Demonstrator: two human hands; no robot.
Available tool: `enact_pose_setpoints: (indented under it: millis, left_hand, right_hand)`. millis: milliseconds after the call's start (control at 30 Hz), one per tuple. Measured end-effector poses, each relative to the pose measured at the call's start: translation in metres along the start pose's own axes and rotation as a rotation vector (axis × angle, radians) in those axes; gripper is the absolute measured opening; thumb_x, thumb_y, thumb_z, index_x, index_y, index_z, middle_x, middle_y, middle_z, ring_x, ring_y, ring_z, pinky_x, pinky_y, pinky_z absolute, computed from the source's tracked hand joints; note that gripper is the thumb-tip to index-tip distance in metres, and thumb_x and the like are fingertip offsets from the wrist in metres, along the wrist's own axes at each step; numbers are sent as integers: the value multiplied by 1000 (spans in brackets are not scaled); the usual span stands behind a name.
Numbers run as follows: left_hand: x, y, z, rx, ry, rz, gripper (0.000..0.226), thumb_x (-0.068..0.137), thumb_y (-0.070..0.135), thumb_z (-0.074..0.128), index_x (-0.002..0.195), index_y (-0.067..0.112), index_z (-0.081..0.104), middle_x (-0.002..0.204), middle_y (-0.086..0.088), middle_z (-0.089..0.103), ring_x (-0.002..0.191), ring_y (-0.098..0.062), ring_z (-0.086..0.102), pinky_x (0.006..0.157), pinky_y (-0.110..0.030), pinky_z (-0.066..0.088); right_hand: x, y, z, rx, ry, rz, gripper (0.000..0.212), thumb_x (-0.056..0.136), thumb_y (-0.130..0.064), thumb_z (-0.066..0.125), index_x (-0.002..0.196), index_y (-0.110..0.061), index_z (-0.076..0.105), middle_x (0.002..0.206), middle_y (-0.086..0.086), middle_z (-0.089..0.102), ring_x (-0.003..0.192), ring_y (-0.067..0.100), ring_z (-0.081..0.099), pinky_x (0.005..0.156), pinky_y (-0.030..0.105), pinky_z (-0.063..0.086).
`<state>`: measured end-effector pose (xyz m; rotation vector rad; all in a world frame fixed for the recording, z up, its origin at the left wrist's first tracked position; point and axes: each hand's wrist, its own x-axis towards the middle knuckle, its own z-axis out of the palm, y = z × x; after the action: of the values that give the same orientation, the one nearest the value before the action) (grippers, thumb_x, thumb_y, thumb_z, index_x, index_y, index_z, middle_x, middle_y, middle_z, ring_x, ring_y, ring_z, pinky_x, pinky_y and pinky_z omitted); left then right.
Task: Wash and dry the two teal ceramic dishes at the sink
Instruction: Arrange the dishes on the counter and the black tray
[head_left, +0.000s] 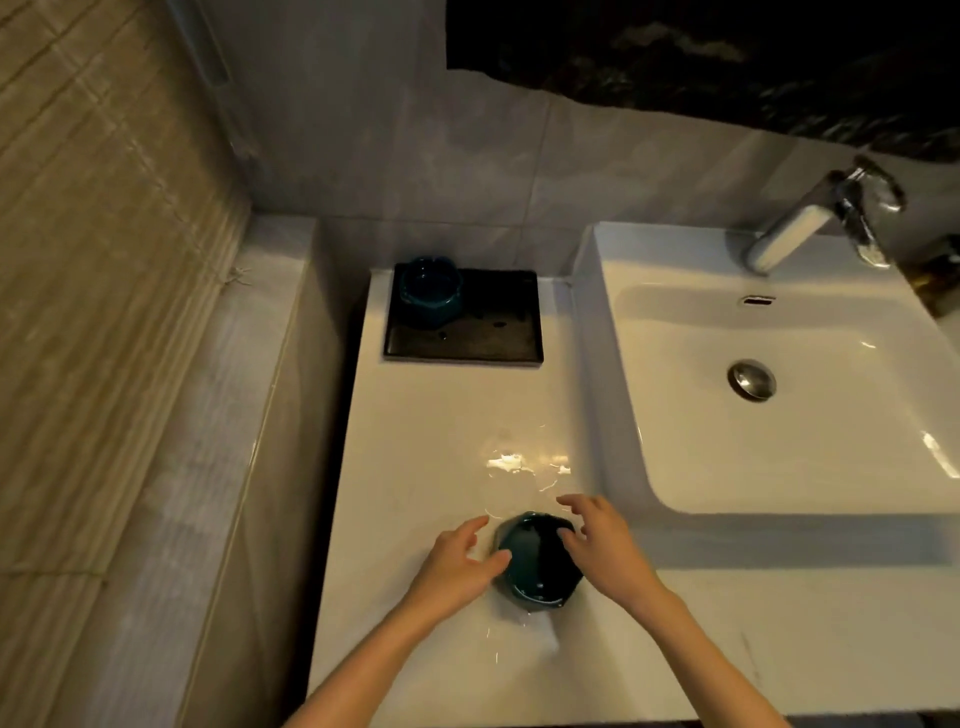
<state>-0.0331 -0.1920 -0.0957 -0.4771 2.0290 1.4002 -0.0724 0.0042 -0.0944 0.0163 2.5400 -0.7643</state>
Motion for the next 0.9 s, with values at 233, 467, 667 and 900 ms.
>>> enact_pose_setpoints:
  millis: [233, 467, 667, 900]
  left_hand:
    - [-11, -7, 27, -16, 84, 65, 53, 80, 19, 70, 128, 19, 50, 118, 1, 64, 91, -4, 56, 59, 2, 40]
    - [-3, 1, 19, -81, 132, 47, 54, 78, 14, 68, 129, 21, 52, 120, 0, 64, 95, -9, 59, 78, -17, 45]
    - [21, 41, -25, -165, 251, 125, 48, 80, 19, 71, 125, 24, 56, 110, 2, 61, 95, -11, 58, 87, -25, 48]
    - [79, 96, -71, -367, 304, 192, 29, 86, 13, 65, 114, 17, 62, 119, -3, 62, 96, -7, 59, 82, -18, 51]
  right_hand:
    - [-8, 14, 21, -224, 3, 45, 23, 97, -22, 42, 115, -12, 51, 102, 12, 65, 90, 31, 61, 75, 37, 49]
    - [0, 0, 19, -298, 12, 14, 22, 99, -21, 37, 112, -7, 48, 100, 16, 65, 87, 33, 60, 67, 35, 42]
    - [36, -42, -13, -218, 142, -57, 22, 99, -22, 38, 105, -5, 51, 95, 17, 65, 83, 36, 60, 60, 33, 35]
    - [127, -86, -56, -187, 186, 4, 25, 95, -20, 40, 103, -2, 56, 89, 20, 68, 80, 37, 65, 70, 38, 49]
